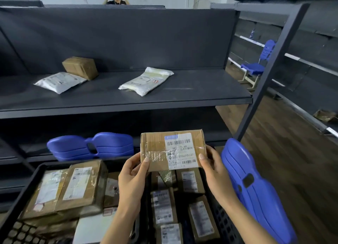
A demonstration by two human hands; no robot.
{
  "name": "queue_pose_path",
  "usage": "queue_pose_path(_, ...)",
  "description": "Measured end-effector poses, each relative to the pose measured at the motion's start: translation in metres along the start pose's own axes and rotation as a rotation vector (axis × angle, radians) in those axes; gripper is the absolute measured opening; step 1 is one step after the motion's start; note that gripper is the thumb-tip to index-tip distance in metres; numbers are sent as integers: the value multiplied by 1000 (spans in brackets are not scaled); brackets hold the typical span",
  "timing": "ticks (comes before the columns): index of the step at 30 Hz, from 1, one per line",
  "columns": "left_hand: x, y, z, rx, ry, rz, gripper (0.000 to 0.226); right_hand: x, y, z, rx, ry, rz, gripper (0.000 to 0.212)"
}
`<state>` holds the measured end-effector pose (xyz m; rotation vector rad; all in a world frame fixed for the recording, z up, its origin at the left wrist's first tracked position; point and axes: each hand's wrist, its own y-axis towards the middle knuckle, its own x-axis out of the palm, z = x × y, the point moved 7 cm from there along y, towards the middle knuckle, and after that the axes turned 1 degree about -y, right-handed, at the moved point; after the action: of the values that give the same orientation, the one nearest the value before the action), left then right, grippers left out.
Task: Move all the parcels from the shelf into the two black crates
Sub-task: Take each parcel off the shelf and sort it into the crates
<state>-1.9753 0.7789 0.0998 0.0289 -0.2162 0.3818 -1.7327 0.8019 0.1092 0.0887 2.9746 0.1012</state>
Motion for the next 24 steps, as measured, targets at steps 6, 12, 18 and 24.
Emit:
queue_pose_path(6,-21,-24,1,15,21,61,17,9,-21,6,51,-25,-40,36)
queue_pose_path(12,-23,-43,-6,27,38,63,18,8,-28,11,63,-80,-34,43)
queue_pose_path(18,-18,-56,-17,1,70,65,22,0,-31,21,73,-133,-4,48)
queue_pose_path(24,-15,-65,-28,-7,153,92,25,-3,-30,30,65,-173,-25,42)
